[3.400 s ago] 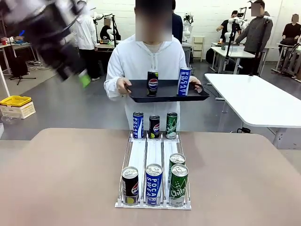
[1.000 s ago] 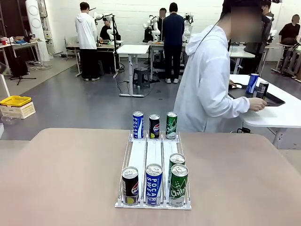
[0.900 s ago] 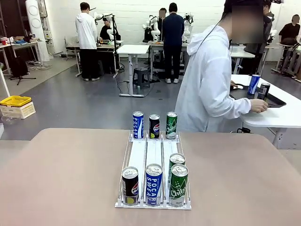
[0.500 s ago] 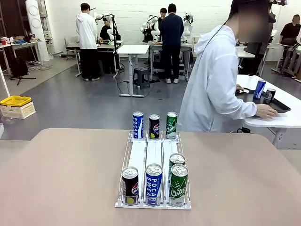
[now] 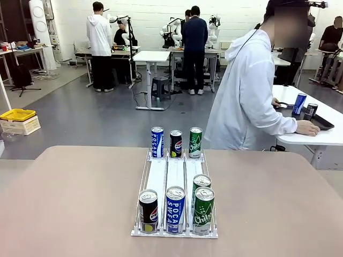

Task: Retrieve and hand over the desired beverage to the person.
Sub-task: Place the picked can on the Handle tray extended by the person.

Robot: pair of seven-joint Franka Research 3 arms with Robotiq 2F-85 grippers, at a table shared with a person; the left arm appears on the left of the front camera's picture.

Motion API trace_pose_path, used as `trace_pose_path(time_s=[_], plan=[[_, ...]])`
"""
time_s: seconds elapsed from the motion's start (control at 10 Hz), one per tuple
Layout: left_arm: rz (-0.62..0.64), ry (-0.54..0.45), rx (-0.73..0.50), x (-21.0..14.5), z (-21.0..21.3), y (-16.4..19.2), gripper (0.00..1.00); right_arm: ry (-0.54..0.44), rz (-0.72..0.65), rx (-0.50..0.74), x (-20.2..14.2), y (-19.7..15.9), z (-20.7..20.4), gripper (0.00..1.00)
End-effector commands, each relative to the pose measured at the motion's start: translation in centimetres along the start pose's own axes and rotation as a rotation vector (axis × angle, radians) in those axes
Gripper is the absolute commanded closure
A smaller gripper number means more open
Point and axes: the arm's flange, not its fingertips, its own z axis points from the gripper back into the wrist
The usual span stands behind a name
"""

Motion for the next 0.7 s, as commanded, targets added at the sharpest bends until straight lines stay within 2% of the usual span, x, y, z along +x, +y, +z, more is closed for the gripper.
trace_pose_path(time_s=[0.0, 0.6], plan=[[-0.009, -0.014, -0.023, 0.03, 0.28, 0.3, 0.0, -0.028, 0.016, 0.031, 0.2, -0.06, -0.23, 0.0], [-0.009, -0.014, -0.023, 0.03, 0.28, 0.3, 0.0, -0.028, 0.016, 0.031, 0.2, -0.06, -0.23, 0.0]])
